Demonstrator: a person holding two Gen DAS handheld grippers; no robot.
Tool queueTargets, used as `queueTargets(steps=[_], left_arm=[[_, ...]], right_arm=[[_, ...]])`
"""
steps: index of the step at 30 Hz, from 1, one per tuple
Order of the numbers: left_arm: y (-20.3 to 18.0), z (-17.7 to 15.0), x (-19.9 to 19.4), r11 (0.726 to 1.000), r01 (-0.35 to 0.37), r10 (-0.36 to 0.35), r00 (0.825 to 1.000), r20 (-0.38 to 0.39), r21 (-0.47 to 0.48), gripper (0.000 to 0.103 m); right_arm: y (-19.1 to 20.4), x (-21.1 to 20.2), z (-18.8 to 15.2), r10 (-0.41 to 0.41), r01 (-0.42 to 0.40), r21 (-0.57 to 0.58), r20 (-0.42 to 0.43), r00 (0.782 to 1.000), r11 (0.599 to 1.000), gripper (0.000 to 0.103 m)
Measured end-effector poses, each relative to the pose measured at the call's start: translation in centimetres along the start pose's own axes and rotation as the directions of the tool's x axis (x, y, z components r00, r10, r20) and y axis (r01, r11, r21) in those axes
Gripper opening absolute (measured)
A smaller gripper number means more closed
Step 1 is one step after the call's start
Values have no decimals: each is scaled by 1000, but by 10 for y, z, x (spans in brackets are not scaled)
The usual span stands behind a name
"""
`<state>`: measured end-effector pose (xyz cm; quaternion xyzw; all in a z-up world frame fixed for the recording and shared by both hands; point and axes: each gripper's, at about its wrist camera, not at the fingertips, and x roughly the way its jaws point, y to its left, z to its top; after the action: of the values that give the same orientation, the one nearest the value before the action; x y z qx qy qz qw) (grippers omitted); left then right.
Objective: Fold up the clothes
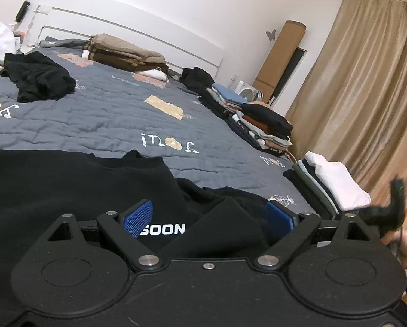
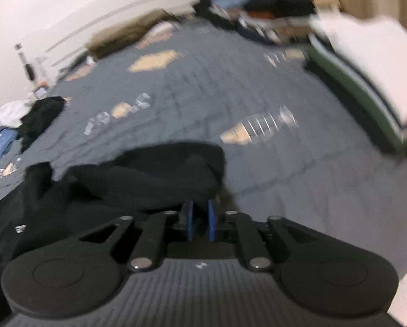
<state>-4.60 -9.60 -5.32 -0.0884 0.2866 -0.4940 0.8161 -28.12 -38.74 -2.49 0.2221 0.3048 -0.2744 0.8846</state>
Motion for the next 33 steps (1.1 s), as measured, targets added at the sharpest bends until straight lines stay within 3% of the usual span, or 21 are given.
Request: queueTargets(steps=[1, 3, 6, 10, 17, 21, 23, 24, 25, 26, 27, 28, 33], left_arm=[[-1, -1, 1, 1000, 6, -6, 1000, -4, 5, 90], [-4, -2, 3, 1000, 21, -21, 1000, -11, 22, 90], [-9, -4, 7, 998, 36, -35, 999, -21, 43, 90], [-10, -7, 13, 998, 38, -36, 999, -40, 52, 90], [-4, -6, 19, 999, 37, -35, 998, -55, 36, 90], [-2, -5, 22, 999, 37, -35, 998, -61, 23, 90], [-2, -5, 23, 999, 36, -35, 997, -64, 20, 90], [-3, -5, 23, 999, 36, -34, 997, -66, 21, 90], [-3, -6, 24, 999, 35, -33, 997, -68, 24, 90], [-3, -6, 24, 999, 34, -32, 997, -69, 26, 90], [-3, -6, 24, 999, 34, -32, 997, -69, 30, 90], [-3, -6, 24, 999, 34, -31, 997, -69, 32, 90], [-2, -6, 22, 999, 32, -31, 998, -60, 28, 90]], right_arm=[[10, -5, 4, 26, -25, -47, 31, 999, 999, 39], [34, -6, 12, 84, -72, -175, 62, 995, 982, 54], [72, 10, 18, 127, -98, -360, 58, 990, 928, 56], [102, 62, 17, 71, -68, -537, -15, 997, 841, 56], [117, 125, -2, 81, -184, -619, -191, 978, 763, 56], [128, 130, -18, 74, -194, -685, -201, 977, 702, 56], [128, 137, -21, 59, -185, -677, -204, 977, 712, 55], [127, 141, -22, 53, -182, -669, -208, 977, 721, 49], [125, 144, -21, 46, -173, -653, -207, 977, 737, 33], [121, 145, -17, 49, -170, -624, -207, 977, 763, 27], [115, 141, -12, 55, -156, -585, -186, 981, 796, 10], [108, 135, -6, 58, -133, -542, -153, 987, 830, 5], [50, 72, 33, 61, -41, -246, 75, 995, 968, 4]])
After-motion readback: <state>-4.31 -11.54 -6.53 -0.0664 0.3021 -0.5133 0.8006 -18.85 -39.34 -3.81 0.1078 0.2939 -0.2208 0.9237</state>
